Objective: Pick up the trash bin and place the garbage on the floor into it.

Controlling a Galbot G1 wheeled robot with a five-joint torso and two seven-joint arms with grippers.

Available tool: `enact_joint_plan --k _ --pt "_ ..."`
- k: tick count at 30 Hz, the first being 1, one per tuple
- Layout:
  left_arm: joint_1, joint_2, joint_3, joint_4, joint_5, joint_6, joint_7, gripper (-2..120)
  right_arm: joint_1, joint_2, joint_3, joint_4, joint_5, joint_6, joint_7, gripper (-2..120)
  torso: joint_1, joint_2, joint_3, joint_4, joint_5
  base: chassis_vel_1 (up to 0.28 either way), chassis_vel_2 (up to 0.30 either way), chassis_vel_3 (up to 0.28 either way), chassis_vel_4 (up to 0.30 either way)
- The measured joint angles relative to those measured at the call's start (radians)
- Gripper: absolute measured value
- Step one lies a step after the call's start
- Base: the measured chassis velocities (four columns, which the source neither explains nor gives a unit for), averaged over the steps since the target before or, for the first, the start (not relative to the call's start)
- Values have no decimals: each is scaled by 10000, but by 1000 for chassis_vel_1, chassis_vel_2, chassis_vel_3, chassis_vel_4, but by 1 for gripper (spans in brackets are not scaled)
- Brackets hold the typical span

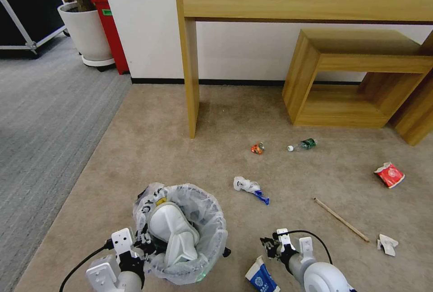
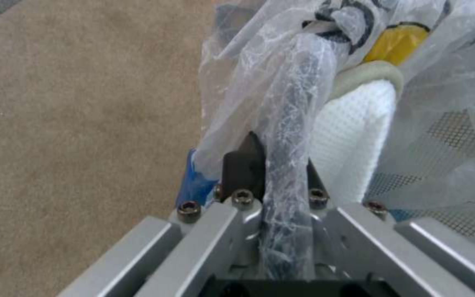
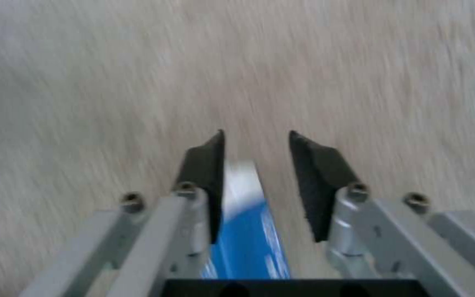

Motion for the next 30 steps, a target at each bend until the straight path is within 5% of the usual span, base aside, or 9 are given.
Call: enact_joint_plan --k 5,18,30 --pt "12 -37 66 21 61 3 18 0 -199 -45 -32 100 468 -791 856 52 0 -1 0 -1 1 0 0 0 0" --pt "164 -286 343 116 467 -29 161 0 -260 136 -214 -66 447 -987 867 97 0 0 0 -1 1 0 0 0 0" --pt "189 -520 534 292 723 -68 208 0 -86 287 -639 -550 43 -874 708 100 0 0 0 0 1 0 0 0 0"
